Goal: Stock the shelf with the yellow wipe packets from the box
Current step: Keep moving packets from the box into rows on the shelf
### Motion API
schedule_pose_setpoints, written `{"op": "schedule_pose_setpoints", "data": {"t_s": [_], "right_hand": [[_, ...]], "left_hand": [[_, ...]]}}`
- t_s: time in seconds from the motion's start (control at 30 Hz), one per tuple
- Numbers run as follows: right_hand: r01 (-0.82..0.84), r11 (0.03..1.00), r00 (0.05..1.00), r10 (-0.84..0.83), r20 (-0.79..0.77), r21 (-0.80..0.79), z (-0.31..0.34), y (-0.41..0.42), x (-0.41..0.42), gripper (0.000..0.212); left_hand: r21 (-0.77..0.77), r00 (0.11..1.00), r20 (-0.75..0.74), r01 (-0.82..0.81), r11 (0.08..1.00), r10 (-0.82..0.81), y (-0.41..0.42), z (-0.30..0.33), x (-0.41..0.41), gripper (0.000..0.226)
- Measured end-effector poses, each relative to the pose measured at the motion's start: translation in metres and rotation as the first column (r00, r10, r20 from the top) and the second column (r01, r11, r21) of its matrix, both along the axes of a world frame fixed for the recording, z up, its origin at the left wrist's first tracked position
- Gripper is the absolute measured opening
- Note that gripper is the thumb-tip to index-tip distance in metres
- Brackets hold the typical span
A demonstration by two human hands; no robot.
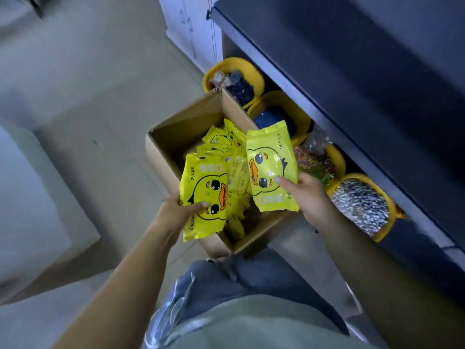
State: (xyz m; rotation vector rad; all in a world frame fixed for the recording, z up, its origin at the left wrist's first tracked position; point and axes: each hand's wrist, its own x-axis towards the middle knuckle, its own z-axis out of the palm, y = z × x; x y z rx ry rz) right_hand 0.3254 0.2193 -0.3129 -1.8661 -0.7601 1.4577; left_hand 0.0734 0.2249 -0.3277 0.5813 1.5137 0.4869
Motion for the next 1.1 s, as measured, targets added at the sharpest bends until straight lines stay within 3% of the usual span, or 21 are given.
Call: {"op": "schedule_pose_setpoints", "data": {"t_s": [0.07,0.17,0.53,0.87,1.1], "right_hand": [[-0.028,1.0,0.999,0.028,0.034,-0.001,0.019,-0.021,-0.007,0.008],[-0.036,0.999,0.999,0.036,0.02,0.001,0.038,-0.053,-0.017,0.01],[0.208,0.977,0.97,-0.212,0.121,0.041,0.094,-0.168,-0.028,0.007],[0.33,0.918,0.913,-0.37,0.174,0.22,0.15,-0.2,0.045,0.011],[0.312,0.889,0.892,-0.396,0.219,0.336,0.185,-0.209,0.13,0.024]], "left_hand": [[0.029,0.999,0.02,0.026,0.999,-0.026,-0.009,0.01,-0.006,0.026],[0.06,0.997,0.042,0.063,0.996,-0.065,-0.019,0.022,-0.012,0.023],[0.18,0.945,-0.011,0.322,0.929,-0.326,-0.066,0.071,-0.027,0.036],[0.451,0.85,-0.22,0.523,0.723,-0.479,-0.048,0.136,0.063,0.017],[0.484,0.675,-0.544,0.737,0.471,-0.498,-0.033,0.168,0.148,0.021]]}}
